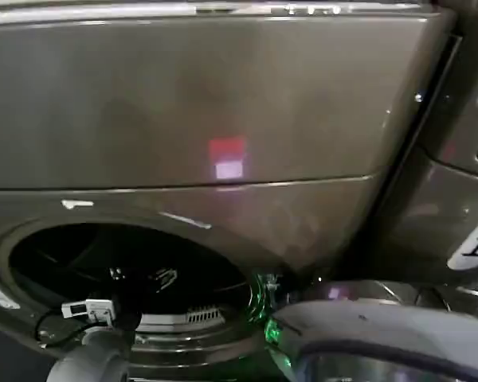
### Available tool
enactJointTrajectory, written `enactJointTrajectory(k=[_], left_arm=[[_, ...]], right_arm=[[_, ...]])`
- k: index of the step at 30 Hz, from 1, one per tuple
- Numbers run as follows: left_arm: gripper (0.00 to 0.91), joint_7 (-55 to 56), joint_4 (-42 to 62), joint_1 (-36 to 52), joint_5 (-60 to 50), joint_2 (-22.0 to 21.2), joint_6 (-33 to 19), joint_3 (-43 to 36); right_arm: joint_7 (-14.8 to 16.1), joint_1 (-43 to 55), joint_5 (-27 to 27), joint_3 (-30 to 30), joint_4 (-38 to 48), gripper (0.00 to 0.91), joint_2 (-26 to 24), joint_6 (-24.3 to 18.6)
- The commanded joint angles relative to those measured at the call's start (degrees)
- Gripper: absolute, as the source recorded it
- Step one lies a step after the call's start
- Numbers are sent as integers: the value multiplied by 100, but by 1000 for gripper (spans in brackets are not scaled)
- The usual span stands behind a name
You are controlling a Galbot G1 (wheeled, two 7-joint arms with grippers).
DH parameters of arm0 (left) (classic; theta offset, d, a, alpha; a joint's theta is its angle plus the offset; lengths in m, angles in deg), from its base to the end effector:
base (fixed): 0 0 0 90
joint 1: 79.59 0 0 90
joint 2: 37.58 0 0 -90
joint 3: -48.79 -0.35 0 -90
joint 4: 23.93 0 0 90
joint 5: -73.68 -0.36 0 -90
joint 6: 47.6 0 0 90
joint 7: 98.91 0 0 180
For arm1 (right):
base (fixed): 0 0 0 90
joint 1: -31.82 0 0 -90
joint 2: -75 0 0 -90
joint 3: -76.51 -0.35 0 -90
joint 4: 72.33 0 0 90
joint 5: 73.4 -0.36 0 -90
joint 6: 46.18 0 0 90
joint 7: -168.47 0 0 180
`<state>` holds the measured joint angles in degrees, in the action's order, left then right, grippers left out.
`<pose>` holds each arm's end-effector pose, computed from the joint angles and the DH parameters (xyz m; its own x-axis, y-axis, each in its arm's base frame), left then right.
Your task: Grasp the clothes from the dryer.
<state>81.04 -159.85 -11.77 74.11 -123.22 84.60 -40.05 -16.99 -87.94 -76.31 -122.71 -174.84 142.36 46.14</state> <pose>0.1976 0.0120 -0.1785 -0.9488 -0.0093 0.3158 0.0138 0.9974 0.0709 -0.1616 -0.4110 -0.0496 0.1069 0.7605 -0.6405 0.8993 -0.3487 -0.2640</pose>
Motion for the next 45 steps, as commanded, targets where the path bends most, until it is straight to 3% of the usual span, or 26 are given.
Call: enactJointTrajectory(k=[1,7,20,26,33,45], left_arm=[[907,-2,46,31,-2,4,280,-15],[907,29,433,587,-78,-9,280,-105],[907,377,3448,3971,-84,-289,131,-657],[907,404,4245,4379,-117,-382,-145,-656],[907,359,5789,4969,-362,-481,-807,-491],[907,290,7027,5619,-740,-506,-1448,-462]], right_arm=[[7,-10,37,9,8,907,4,-77],[23,-5,28,-17,14,907,-15,-84],[46,-30,6,-33,-40,907,-63,-76],[45,-41,2,-38,-33,907,-59,-78],[41,-36,-5,-35,-27,907,-86,-69],[30,-85,-23,-81,-53,907,-99,-67]])
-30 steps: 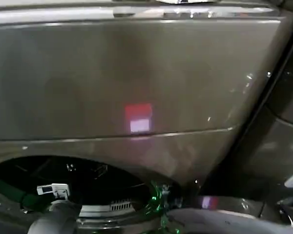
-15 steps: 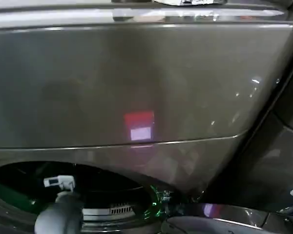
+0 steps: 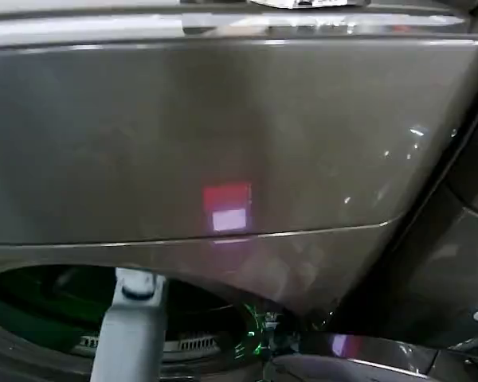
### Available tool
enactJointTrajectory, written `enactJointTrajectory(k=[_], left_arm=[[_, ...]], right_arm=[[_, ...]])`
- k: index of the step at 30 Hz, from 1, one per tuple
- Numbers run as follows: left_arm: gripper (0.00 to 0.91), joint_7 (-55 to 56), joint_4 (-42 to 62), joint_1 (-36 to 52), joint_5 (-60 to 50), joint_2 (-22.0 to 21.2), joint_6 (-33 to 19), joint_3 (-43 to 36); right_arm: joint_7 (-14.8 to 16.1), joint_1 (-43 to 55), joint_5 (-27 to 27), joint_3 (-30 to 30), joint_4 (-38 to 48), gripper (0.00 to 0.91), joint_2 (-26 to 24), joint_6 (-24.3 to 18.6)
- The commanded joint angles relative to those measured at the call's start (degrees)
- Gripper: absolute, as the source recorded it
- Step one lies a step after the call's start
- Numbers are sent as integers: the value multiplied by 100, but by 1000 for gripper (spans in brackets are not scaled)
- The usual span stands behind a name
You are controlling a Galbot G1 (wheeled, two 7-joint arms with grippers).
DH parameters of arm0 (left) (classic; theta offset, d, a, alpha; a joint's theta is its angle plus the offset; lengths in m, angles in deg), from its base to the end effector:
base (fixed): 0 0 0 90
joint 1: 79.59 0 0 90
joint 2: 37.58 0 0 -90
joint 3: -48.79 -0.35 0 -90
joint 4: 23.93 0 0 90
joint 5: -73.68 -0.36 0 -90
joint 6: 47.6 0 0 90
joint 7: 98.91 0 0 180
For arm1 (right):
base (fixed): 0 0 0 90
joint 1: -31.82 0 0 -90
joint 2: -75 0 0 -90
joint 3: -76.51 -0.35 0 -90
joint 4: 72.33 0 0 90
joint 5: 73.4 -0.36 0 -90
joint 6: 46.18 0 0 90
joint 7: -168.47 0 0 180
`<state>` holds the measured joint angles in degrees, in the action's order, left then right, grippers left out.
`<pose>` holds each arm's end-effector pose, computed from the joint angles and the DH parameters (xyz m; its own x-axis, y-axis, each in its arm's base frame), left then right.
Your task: Grasp the clothes from the dryer.
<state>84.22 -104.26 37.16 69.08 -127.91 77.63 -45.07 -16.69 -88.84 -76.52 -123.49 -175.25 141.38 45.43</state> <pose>0.5009 -0.0263 -0.2070 -0.9517 -0.0487 0.3030 -0.0131 0.9929 0.1185 -0.1618 -0.4101 -0.0376 0.0884 0.7377 -0.6693 0.8986 -0.3489 -0.2659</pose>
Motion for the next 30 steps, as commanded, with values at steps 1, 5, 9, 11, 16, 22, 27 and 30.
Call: enactJointTrajectory(k=[1,5,9,11,16,22,27,30], left_arm=[[907,-24,1506,751,-229,-37,-770,45],[907,-179,1825,882,-558,-47,-862,45],[907,-428,2751,1361,-2025,-35,-1225,129],[907,-736,2952,1540,-2304,20,-1240,107],[907,-2375,2926,1534,-4291,106,-1673,101],[907,-3352,3129,1727,-6226,268,-2770,-31],[907,-4206,3175,1931,-6831,393,-3469,-9],[907,-4321,3223,2025,-7089,409,-3657,60]], right_arm=[[1,10,-2,-1,-16,907,-2,7],[0,25,0,0,-16,907,-19,19],[2,3,-4,-36,-4,907,-35,23],[-3,-19,-5,-52,20,907,-34,16],[1,-26,-2,-53,36,907,-18,9],[4,-30,2,-62,43,907,-38,10],[2,-45,0,-75,38,907,-31,8],[3,-43,1,-85,56,907,-36,6]])
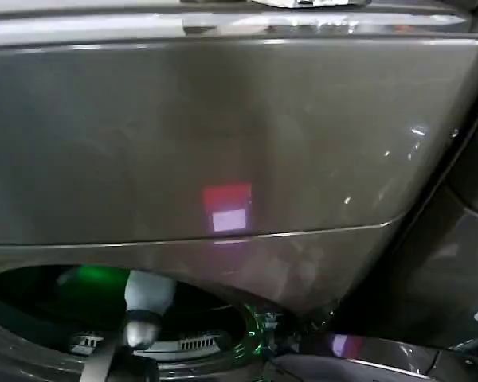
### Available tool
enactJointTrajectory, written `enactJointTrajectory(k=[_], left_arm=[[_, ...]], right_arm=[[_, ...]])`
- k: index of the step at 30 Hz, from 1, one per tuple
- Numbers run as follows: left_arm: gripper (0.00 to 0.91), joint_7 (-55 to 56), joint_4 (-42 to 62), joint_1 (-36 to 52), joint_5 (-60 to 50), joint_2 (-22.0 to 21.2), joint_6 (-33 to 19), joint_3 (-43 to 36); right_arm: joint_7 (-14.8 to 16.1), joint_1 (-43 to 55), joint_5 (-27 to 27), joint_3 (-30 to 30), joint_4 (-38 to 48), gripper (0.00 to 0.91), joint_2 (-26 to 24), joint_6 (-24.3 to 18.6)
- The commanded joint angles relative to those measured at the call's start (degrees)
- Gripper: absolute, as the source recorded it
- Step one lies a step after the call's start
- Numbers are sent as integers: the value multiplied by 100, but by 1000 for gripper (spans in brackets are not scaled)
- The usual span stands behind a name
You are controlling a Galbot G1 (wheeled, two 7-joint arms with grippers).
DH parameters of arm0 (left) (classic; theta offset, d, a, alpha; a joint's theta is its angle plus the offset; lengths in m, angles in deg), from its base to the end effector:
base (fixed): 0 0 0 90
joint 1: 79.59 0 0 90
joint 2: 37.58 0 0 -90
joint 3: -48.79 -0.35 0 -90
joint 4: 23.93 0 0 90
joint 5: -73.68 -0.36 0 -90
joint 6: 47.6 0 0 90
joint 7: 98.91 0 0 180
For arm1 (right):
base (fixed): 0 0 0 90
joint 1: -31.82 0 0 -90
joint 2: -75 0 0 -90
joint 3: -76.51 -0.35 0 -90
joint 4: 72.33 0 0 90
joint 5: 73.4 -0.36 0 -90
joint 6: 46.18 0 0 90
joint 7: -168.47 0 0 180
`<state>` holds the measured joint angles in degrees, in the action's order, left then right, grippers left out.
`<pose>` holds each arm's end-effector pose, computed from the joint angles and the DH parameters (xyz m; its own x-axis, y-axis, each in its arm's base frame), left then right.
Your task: Grasp the clothes from the dryer.
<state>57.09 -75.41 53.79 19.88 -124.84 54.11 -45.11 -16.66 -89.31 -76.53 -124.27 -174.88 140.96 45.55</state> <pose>0.5988 0.0083 -0.2245 -0.9264 0.0763 0.3687 0.3493 0.5399 0.7659 -0.1658 -0.4108 -0.0334 0.0952 0.7336 -0.6729 0.8952 -0.3587 -0.2644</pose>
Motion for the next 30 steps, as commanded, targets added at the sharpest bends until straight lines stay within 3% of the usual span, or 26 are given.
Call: enactJointTrajectory(k=[1,8,12,15,18,30], left_arm=[[907,-1669,330,375,-2346,95,-1382,89],[907,-1925,297,427,-3013,67,-2020,147],[907,-2208,360,501,-2976,72,-2212,203],[907,-2448,470,572,-2701,79,-2663,281],[907,-2549,532,623,-3029,72,-2733,320],[907,-3733,679,745,-2595,139,-2701,294]], right_arm=[[-1,6,1,-1,29,907,9,-9],[1,-1,0,7,51,907,7,-21],[0,-16,-4,-3,73,907,2,-29],[0,-14,-3,2,82,907,5,-34],[6,4,-3,11,86,907,3,-38],[9,31,19,13,192,907,-15,-89]])
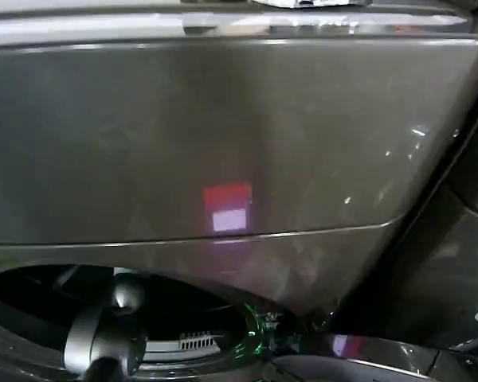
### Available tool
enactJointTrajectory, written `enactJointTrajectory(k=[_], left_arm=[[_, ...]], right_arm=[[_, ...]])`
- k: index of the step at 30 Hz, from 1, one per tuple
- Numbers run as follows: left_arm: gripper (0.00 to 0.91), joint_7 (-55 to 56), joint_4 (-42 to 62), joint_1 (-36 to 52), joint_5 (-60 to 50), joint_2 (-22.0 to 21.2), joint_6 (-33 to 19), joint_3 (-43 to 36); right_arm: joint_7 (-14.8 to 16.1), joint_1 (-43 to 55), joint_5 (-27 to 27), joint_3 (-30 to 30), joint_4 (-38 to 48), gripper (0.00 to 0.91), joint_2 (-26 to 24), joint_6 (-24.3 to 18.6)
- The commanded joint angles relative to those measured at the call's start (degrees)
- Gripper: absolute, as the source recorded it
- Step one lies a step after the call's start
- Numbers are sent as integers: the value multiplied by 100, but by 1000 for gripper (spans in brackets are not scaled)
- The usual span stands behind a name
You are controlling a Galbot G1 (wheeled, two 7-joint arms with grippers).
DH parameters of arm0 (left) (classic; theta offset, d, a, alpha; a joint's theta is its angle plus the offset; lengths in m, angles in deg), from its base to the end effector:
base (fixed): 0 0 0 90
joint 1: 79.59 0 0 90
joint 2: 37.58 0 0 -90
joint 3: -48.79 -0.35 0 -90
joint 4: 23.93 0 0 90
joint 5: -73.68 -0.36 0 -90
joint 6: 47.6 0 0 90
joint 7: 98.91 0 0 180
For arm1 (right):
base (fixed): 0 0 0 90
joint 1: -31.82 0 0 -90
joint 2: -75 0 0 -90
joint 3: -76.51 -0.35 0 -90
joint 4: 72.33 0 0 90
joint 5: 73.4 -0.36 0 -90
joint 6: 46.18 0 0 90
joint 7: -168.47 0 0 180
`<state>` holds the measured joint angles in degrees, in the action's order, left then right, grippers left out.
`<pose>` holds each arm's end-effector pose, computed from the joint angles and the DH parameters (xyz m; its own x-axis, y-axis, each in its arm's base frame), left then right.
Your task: Grasp the clothes from the dryer.
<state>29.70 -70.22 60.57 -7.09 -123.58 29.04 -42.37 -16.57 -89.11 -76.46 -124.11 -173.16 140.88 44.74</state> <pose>0.6256 0.0365 -0.1831 -0.6963 0.1984 0.6898 0.6870 -0.0939 0.7206 -0.1698 -0.4174 -0.0410 0.1015 0.7429 -0.6617 0.8958 -0.3576 -0.2641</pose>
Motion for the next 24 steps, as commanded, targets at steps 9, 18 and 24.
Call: enactJointTrajectory(k=[9,18,24], left_arm=[[907,-1108,516,140,160,29,26,38],[907,-701,922,154,-169,27,490,53],[907,-569,1132,196,-169,32,579,72]], right_arm=[[7,54,30,42,30,907,-7,-10],[20,60,44,65,57,907,-6,-31],[28,69,55,90,63,907,-12,-43]])
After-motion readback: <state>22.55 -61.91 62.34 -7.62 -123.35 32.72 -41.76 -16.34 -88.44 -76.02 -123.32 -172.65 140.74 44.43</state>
